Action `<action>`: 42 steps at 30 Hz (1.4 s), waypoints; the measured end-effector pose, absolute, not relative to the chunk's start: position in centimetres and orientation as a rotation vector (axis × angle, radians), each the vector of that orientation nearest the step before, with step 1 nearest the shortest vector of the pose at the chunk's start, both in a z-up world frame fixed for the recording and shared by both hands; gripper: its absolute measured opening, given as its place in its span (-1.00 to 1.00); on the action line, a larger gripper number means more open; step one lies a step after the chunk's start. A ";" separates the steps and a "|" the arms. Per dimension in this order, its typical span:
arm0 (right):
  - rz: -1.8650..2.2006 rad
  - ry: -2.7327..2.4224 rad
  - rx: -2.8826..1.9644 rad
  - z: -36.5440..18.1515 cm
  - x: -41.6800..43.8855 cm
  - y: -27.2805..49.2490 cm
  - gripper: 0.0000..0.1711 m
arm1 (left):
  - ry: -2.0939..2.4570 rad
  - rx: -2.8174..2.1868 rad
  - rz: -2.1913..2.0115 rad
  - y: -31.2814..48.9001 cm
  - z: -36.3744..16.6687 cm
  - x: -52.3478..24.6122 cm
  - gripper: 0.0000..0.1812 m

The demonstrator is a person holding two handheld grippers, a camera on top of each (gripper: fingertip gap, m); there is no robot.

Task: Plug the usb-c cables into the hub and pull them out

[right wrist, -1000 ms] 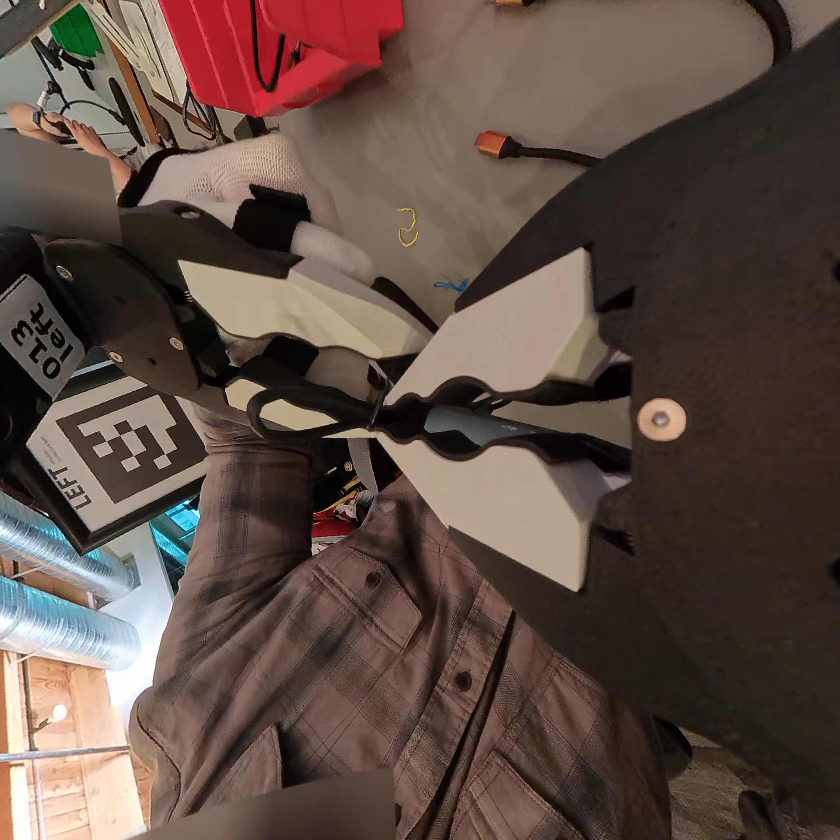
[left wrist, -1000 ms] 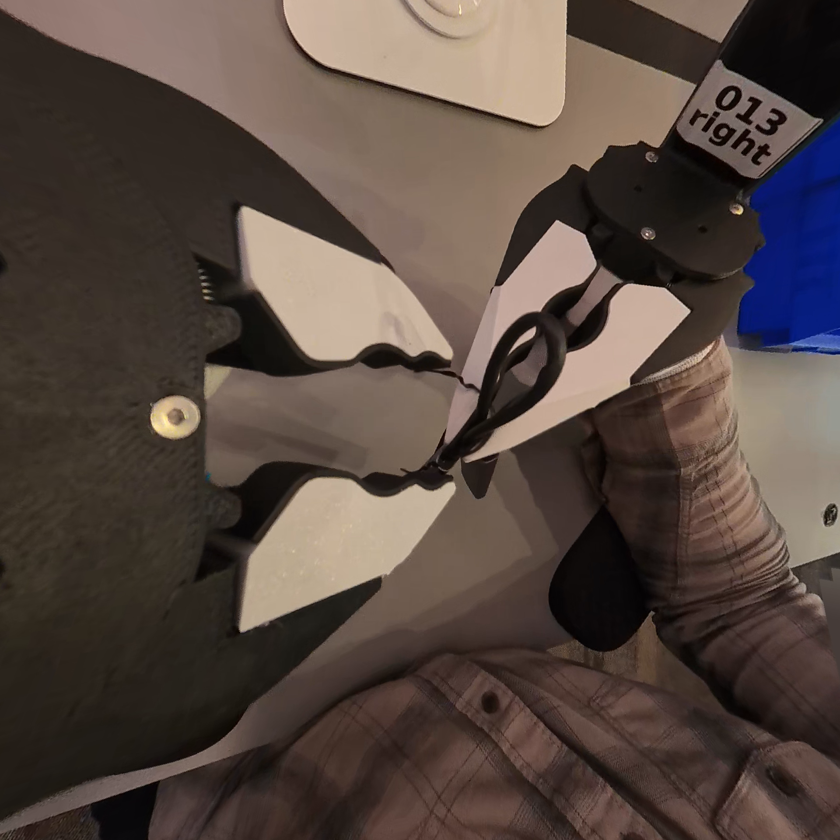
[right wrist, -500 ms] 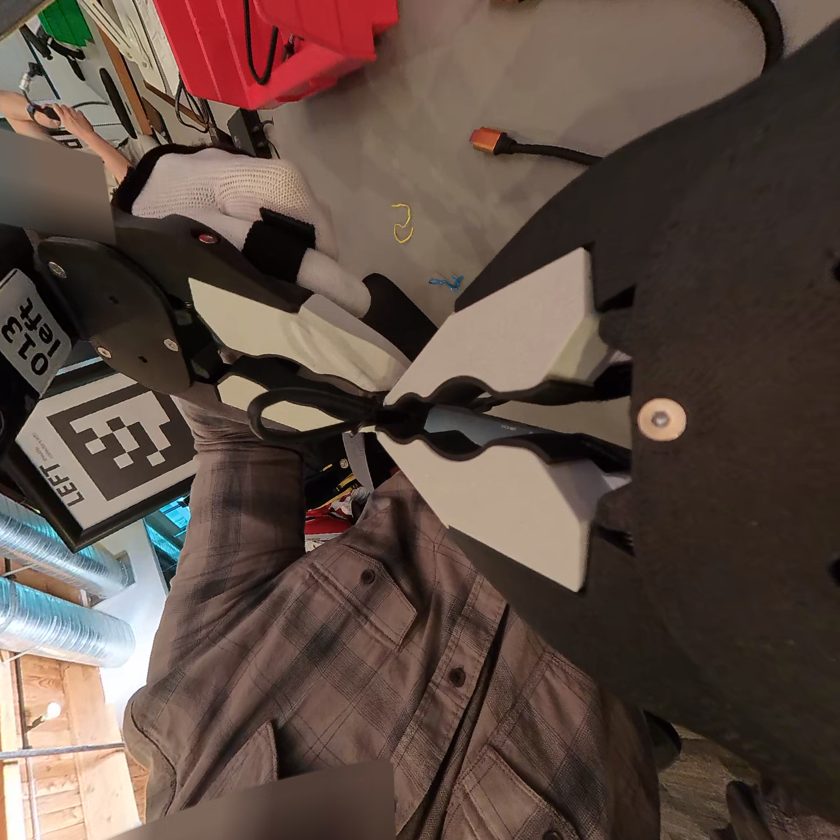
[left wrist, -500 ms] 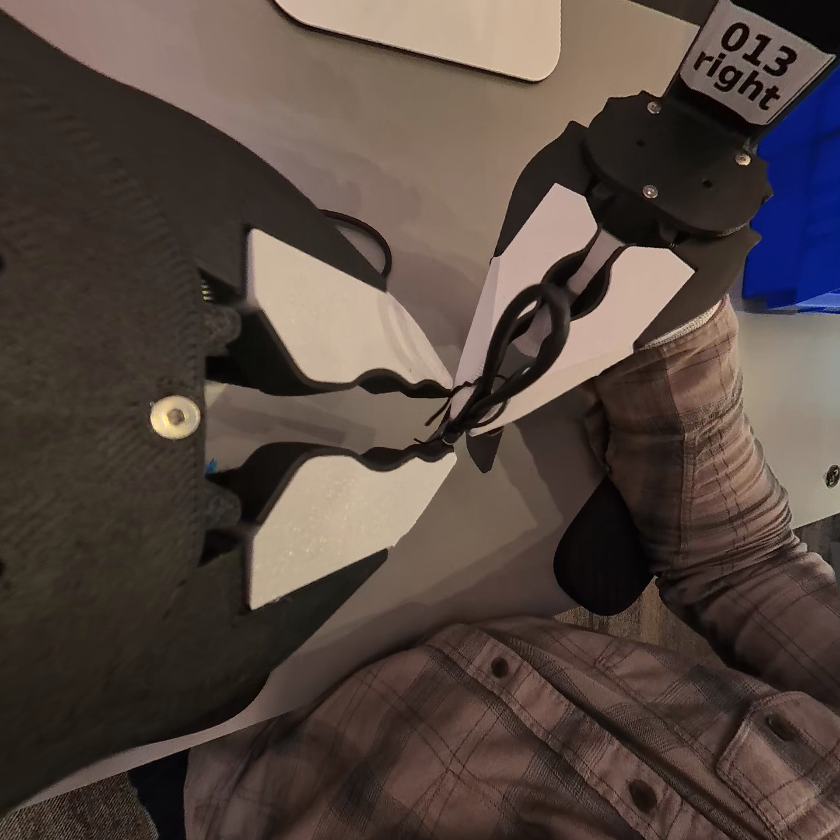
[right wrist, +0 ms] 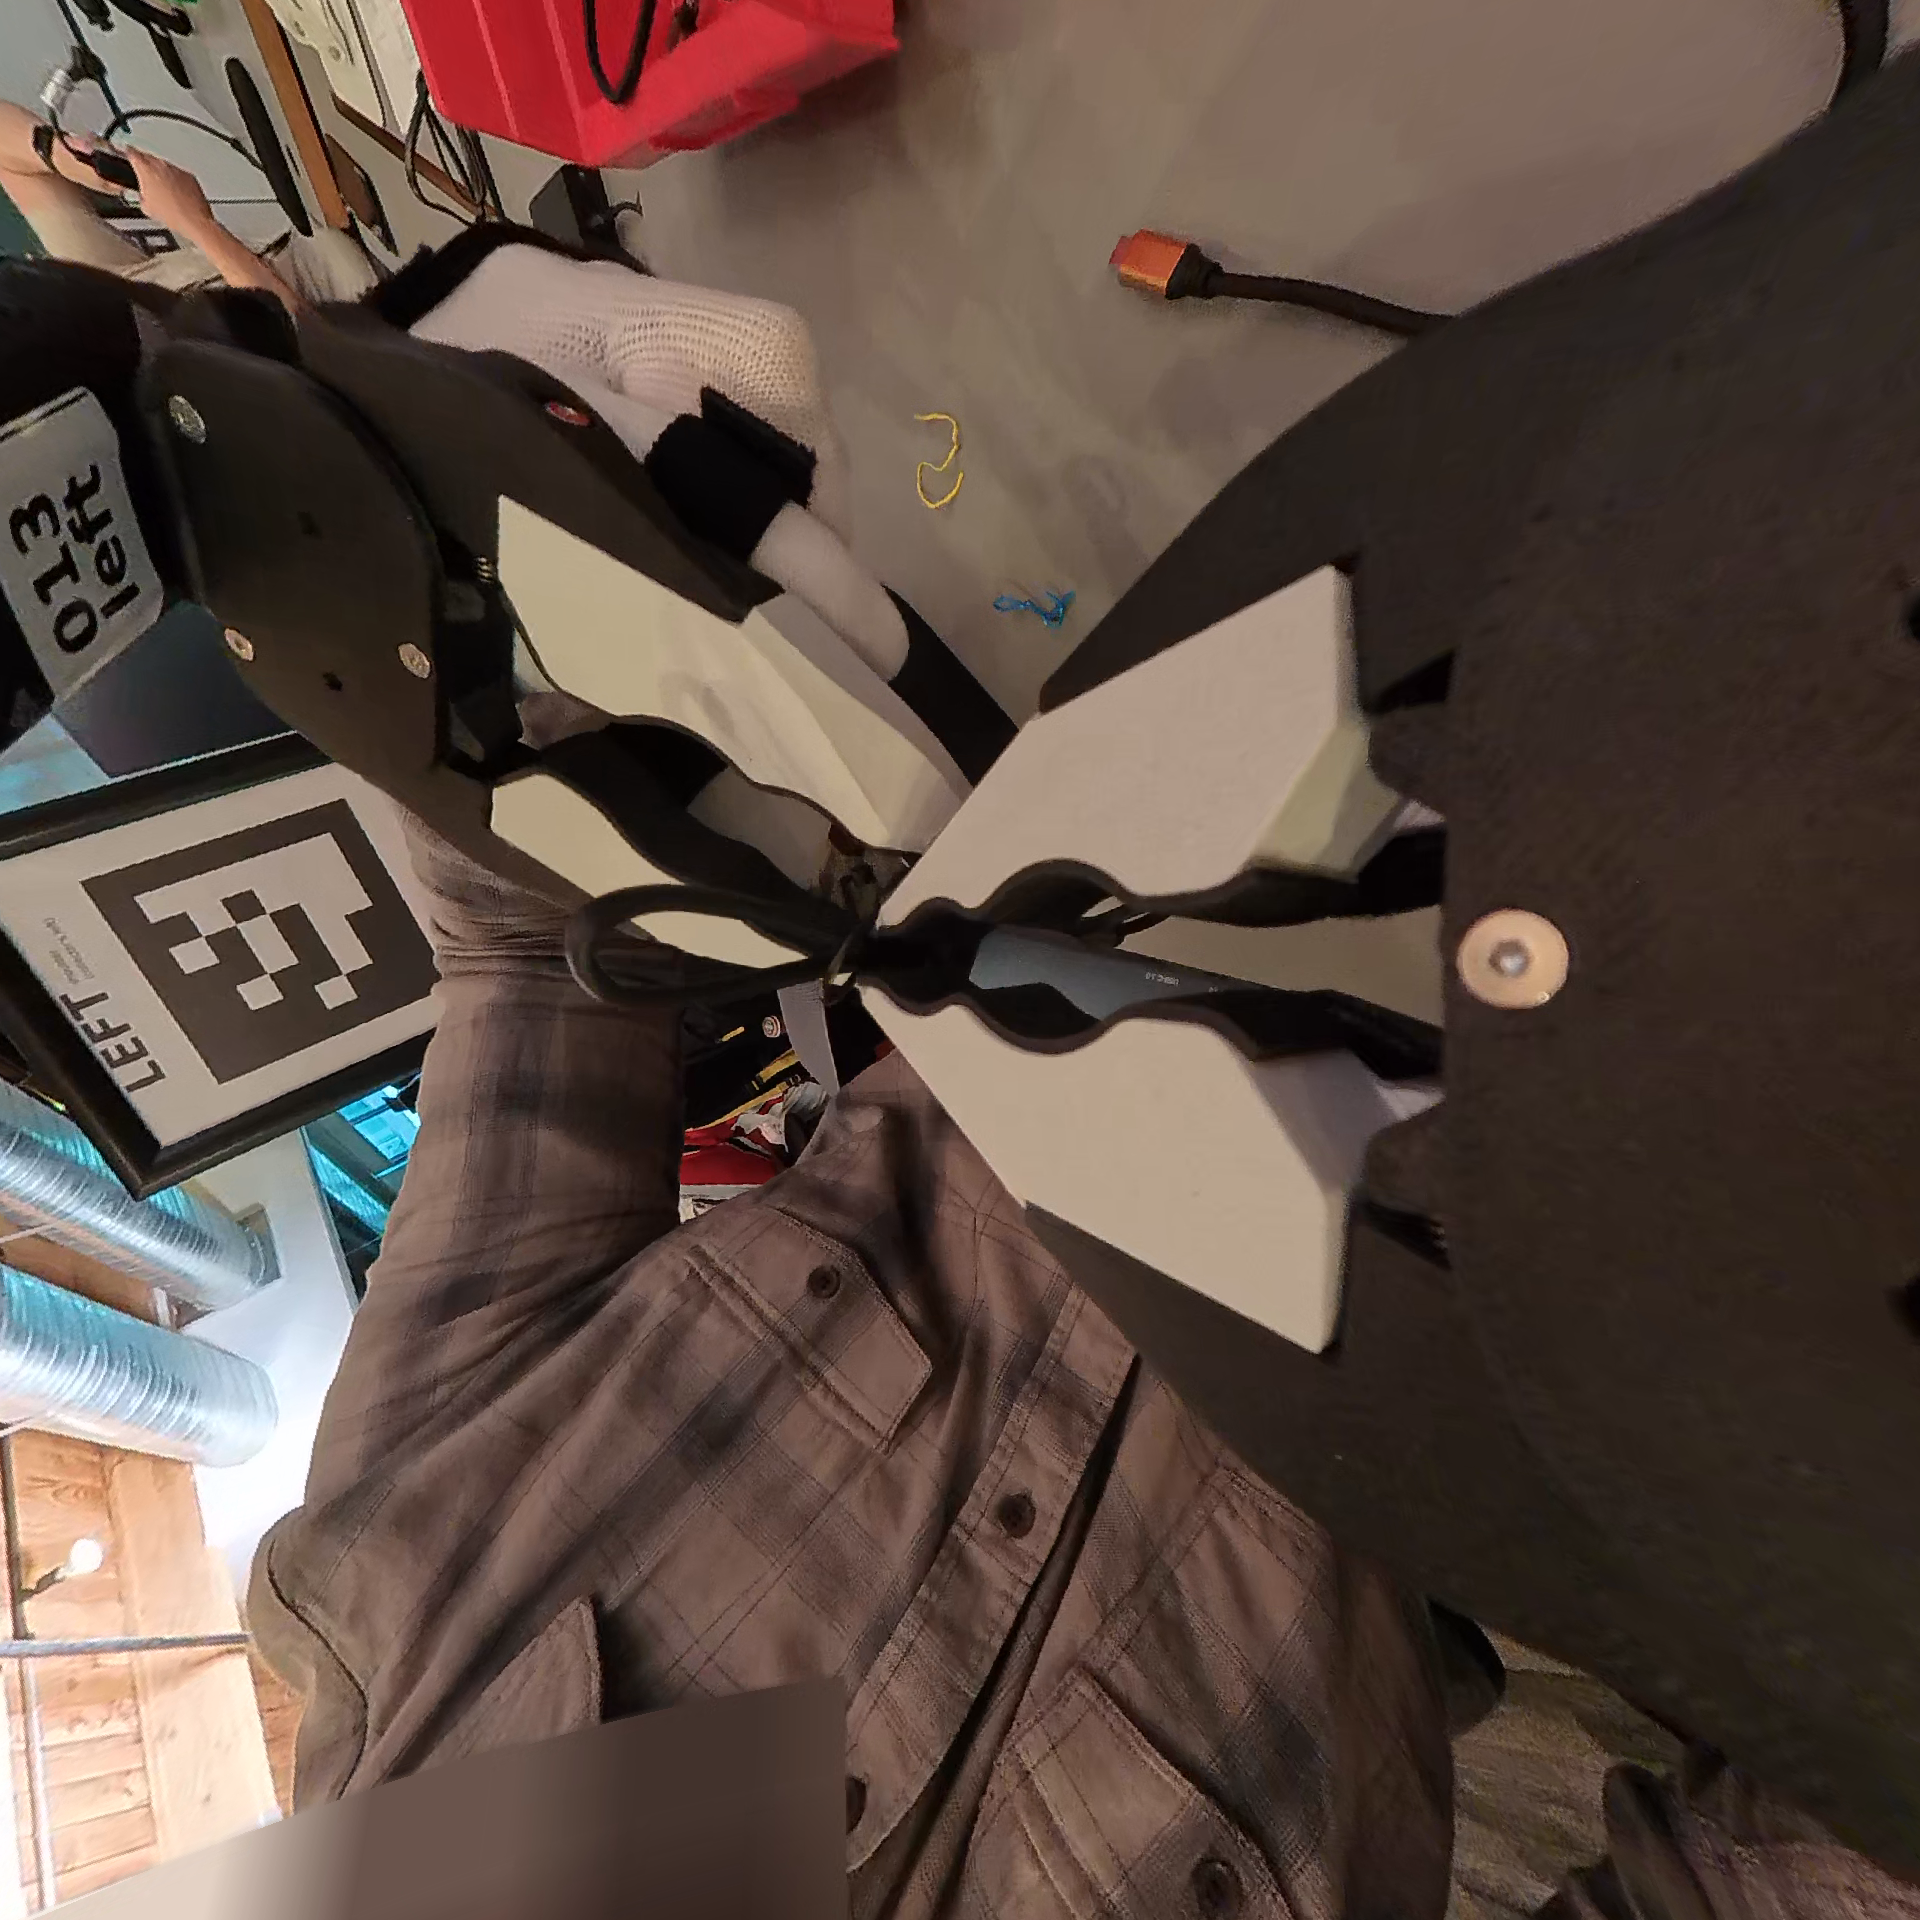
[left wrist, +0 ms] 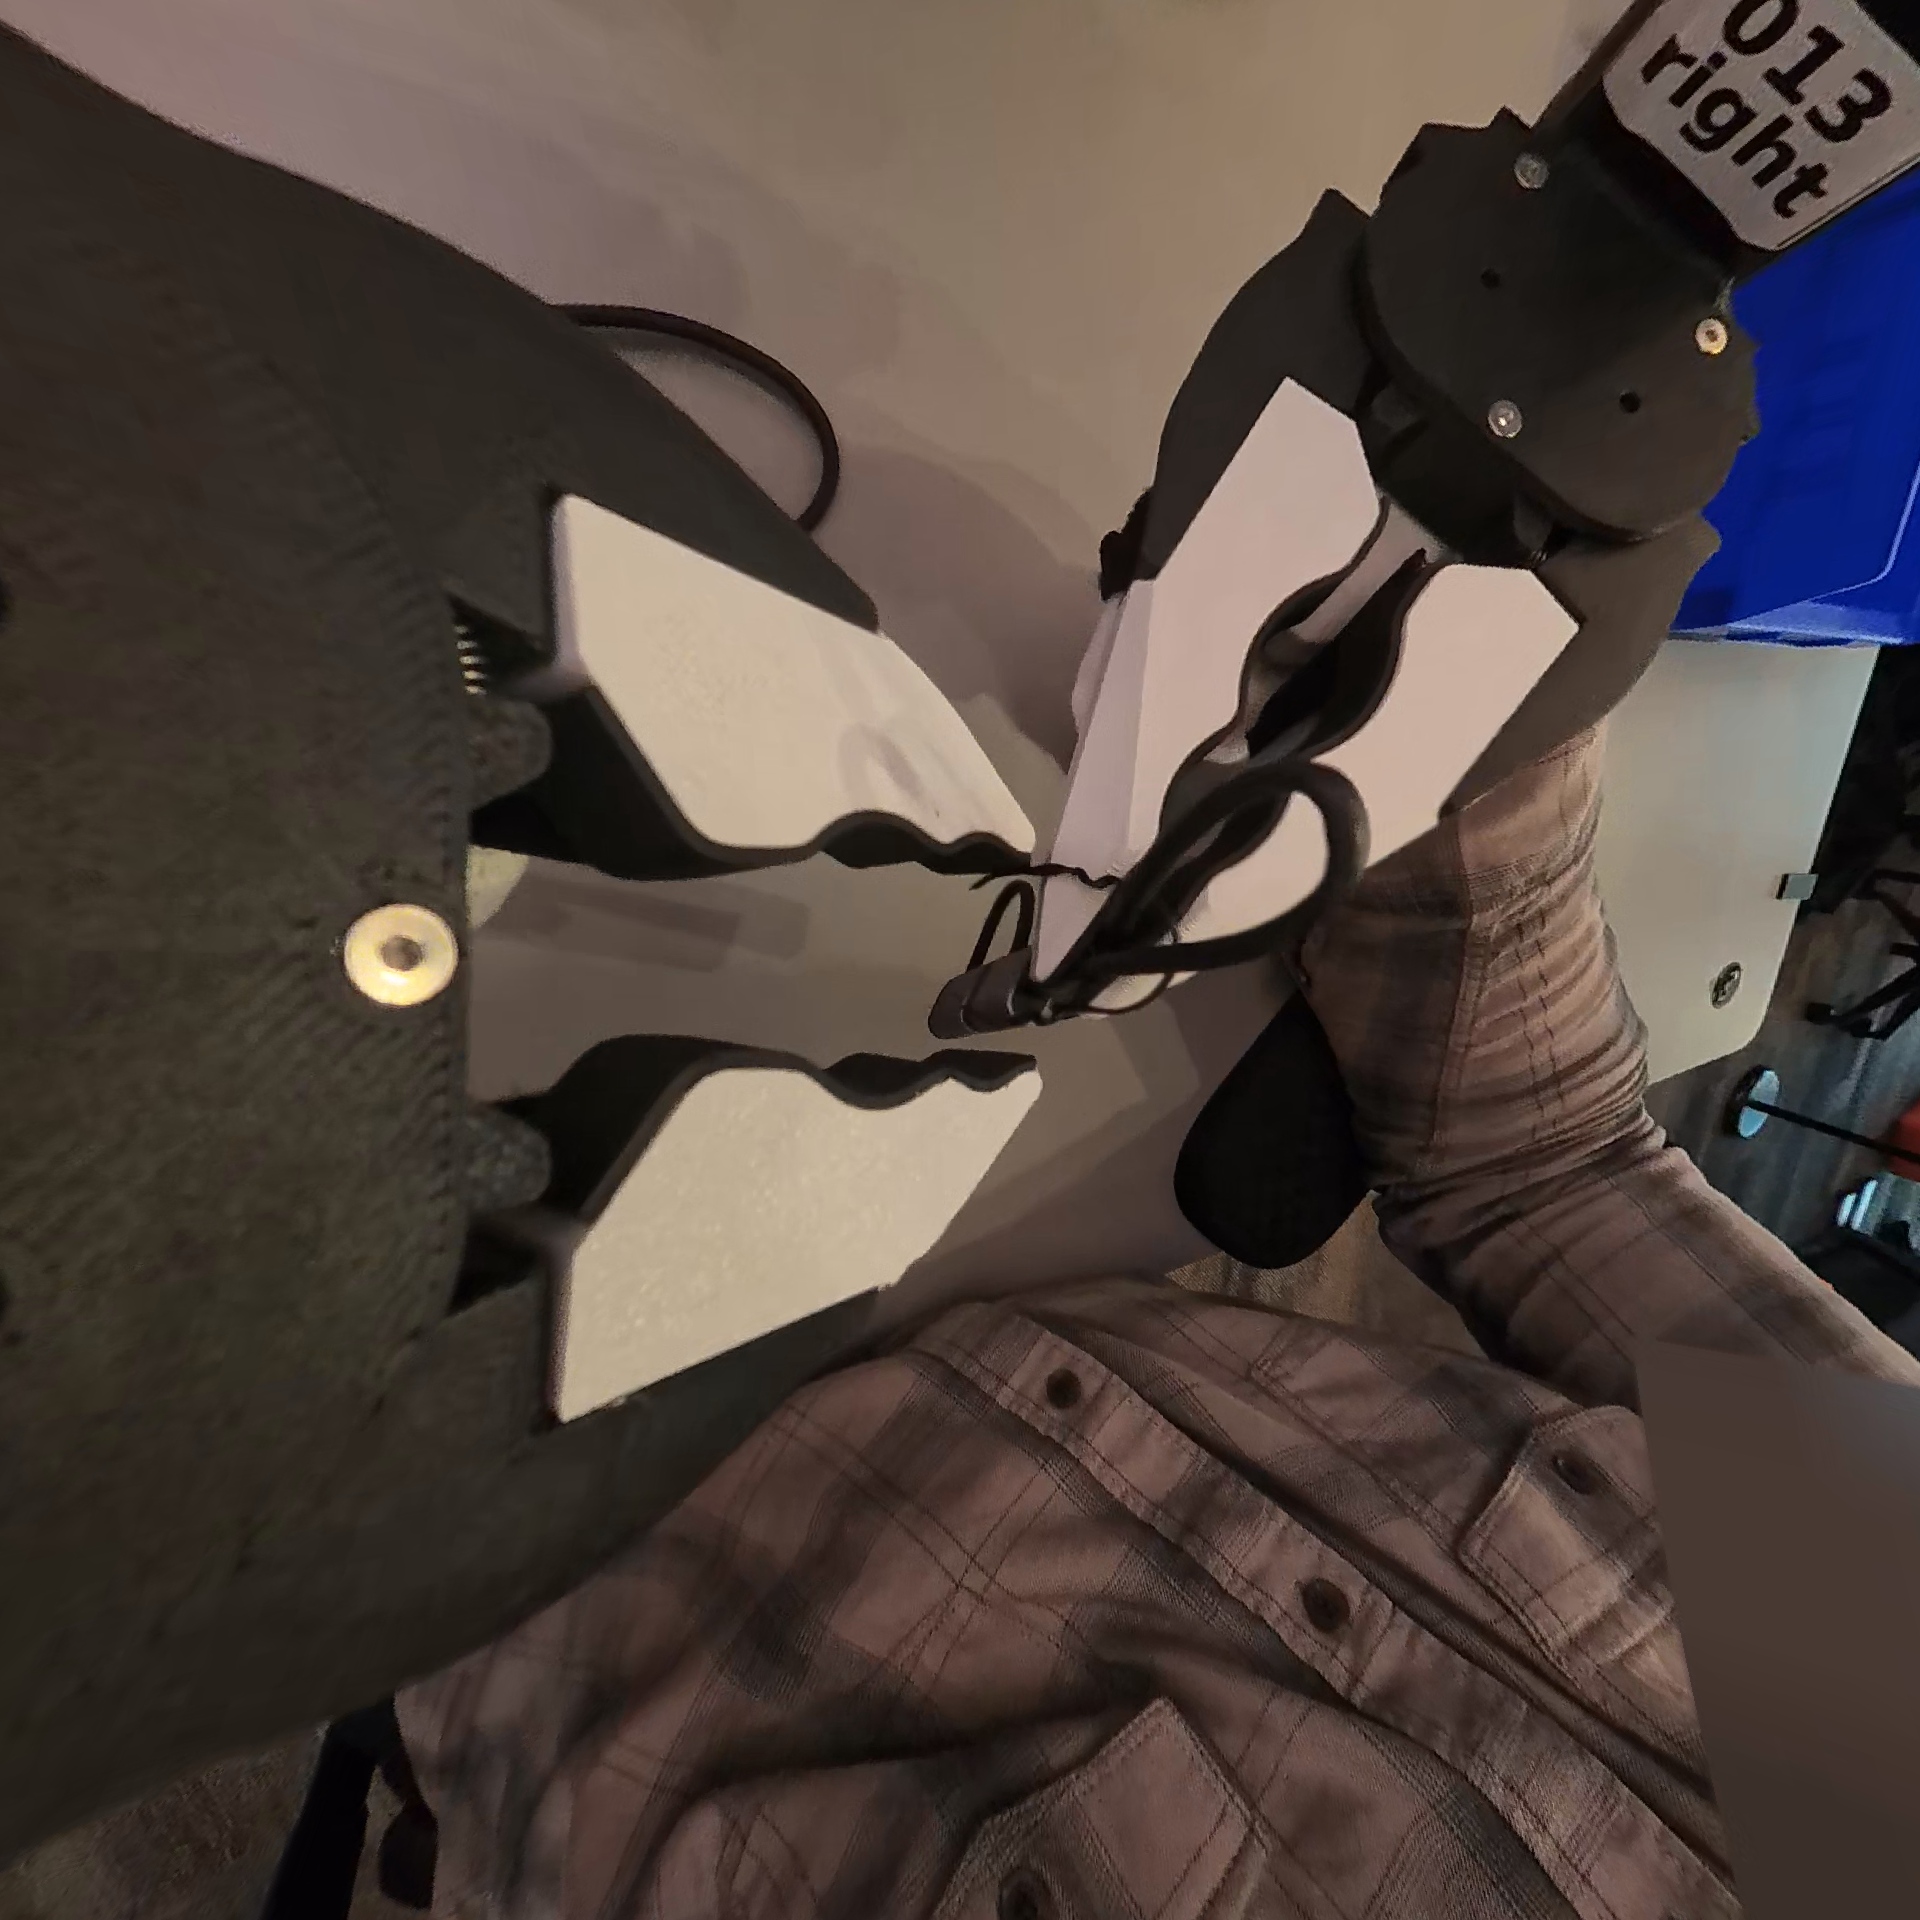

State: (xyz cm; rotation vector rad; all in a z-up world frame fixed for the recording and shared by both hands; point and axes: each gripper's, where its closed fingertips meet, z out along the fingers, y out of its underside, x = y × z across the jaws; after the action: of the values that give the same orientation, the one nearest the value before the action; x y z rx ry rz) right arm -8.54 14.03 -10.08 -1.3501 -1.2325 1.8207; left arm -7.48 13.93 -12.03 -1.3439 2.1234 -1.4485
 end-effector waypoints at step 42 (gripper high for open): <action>1.738 -1.123 -1.379 -9.4 -7.9 16.1 -1.00 | 2.077 -1.213 -0.626 17.9 -11.2 -7.1 -0.99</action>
State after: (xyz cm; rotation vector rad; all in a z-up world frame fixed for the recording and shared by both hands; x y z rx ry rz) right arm -7.94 16.13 -9.39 -1.3792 -1.1229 1.7379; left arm -7.09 17.88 -11.25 -1.2125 2.0769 -0.6264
